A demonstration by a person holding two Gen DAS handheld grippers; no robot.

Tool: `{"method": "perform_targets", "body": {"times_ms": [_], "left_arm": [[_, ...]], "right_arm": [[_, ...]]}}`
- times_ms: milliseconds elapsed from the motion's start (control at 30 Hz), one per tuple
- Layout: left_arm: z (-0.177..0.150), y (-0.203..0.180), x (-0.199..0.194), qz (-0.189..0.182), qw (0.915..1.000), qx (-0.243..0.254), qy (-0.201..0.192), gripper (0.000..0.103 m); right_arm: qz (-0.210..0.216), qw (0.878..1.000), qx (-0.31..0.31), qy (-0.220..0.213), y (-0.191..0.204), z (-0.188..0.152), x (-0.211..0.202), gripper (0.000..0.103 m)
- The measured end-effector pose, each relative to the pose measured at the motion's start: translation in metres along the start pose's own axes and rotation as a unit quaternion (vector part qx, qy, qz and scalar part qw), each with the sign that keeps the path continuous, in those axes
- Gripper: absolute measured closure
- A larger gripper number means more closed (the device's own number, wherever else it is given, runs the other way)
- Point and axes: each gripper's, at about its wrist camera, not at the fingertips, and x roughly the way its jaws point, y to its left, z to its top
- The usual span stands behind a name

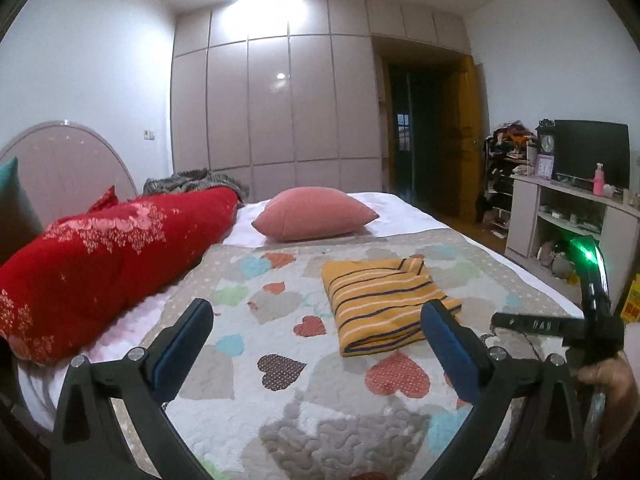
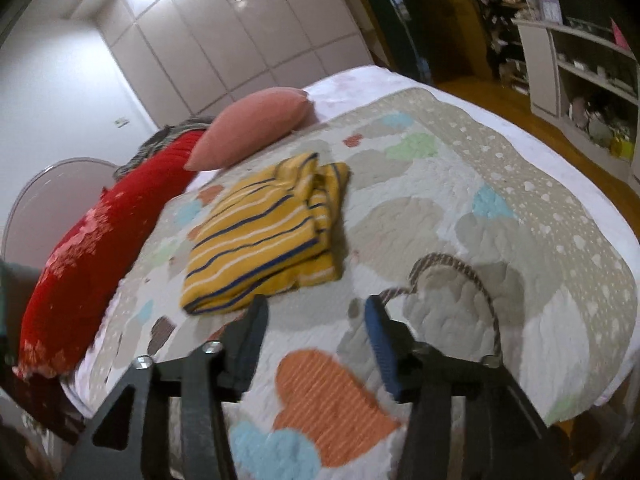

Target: Fold small clothes

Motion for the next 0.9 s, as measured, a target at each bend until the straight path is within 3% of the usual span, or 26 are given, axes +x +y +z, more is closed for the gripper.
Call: {"method": "perform_targets", "body": {"times_ms": [400, 667, 900], "left_arm": [[-0.028, -0.033, 0.026, -0.054, 0.9935, 0.015, 0.099, 0.000], [-0.048, -0.030, 0.045, -0.060, 0.9853, -0.001, 0.160, 0.000], [-0.063, -0.019, 0.060, -0.040, 0.9773, -0.020, 0.207, 0.000]], "right_arm": [[-0.016, 0.999, -0.034, 0.024, 0.012, -0.031, 0.011, 0.037], [-0.016, 0.998, -0.049, 0.046, 0.023, -0.045, 0.024, 0.035], [-0.019, 0.996, -0.067, 0.061, 0.036, -0.055, 0.031, 0.034]]}}
